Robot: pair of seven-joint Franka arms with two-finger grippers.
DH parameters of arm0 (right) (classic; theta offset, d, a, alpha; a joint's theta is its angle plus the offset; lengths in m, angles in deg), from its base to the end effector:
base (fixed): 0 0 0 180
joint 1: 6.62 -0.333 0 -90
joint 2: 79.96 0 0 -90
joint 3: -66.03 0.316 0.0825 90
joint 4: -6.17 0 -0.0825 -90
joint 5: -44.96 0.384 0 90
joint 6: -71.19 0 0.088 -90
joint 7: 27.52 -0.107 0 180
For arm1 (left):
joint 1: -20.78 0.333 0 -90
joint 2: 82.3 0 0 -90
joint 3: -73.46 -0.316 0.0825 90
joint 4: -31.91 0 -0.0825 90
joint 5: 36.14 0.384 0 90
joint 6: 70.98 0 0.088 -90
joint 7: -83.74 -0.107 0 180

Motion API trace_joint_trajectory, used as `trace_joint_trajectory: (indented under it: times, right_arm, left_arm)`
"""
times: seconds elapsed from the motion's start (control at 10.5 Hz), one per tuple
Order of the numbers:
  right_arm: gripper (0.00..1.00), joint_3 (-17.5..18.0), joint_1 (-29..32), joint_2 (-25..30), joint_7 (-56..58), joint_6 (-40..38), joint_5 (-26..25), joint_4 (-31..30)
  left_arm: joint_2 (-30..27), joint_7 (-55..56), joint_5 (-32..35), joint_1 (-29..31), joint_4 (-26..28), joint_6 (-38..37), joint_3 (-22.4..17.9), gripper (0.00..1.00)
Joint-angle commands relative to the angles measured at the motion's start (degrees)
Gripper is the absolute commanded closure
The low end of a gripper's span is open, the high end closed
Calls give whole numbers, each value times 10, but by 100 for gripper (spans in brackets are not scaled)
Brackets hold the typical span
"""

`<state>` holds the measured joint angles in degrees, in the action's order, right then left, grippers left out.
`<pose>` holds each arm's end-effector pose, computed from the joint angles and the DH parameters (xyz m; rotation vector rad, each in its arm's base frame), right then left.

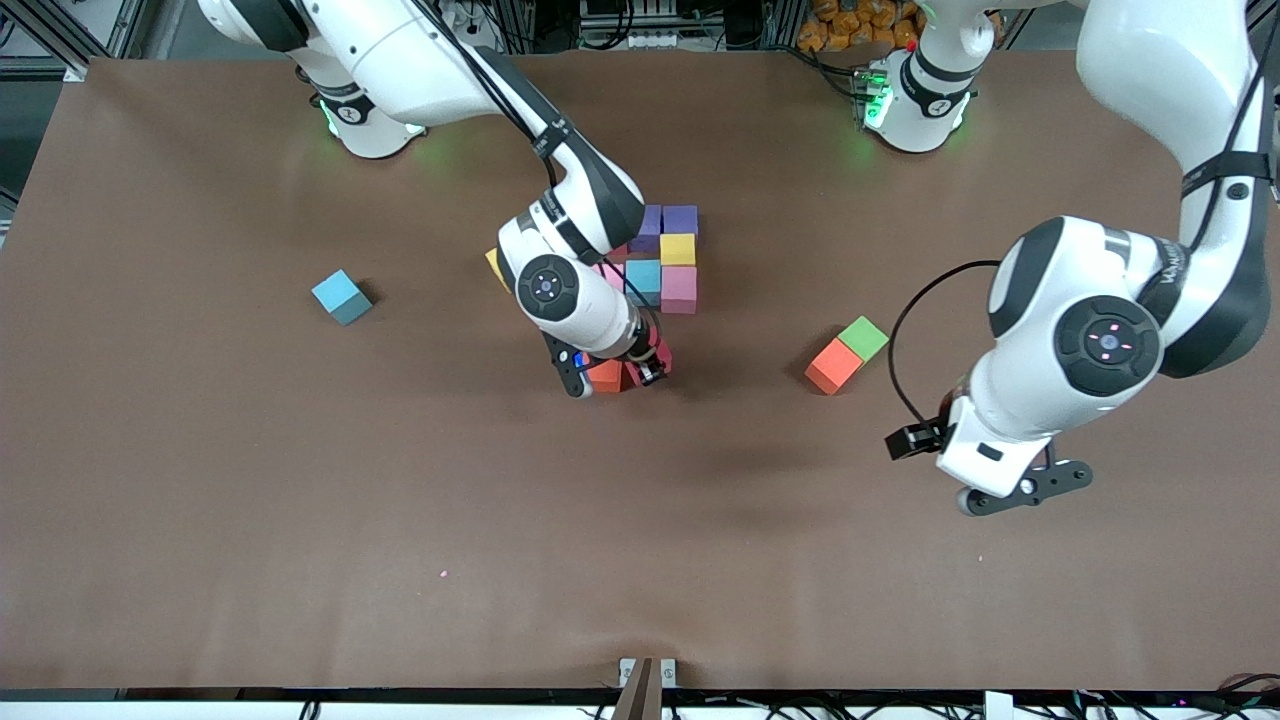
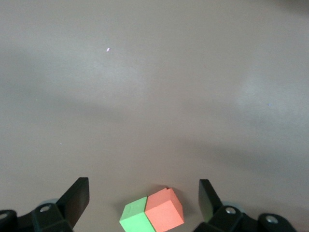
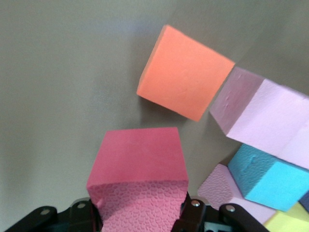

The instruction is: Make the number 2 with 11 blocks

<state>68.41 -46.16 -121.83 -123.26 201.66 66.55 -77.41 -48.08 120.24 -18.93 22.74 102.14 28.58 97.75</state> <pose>0.5419 0.4908 0.2608 -2.4208 1.6302 0.3991 0.6937 -0.1755 0.4426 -3.0457 -0.3880 0.0049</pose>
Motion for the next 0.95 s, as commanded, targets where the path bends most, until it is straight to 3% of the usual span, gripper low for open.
trace_joint_trajectory:
  times: [0.0, 0.86]
  right_arm:
    - [88, -3, -6, -20, -47, 32, 12, 18]
    - [87, -4, -5, -27, -66, 68, 10, -28]
  left_arm:
    - [-27, -13, -15, 8, 35, -4, 4, 0]
    - [-27, -17, -16, 8, 40, -4, 6, 0]
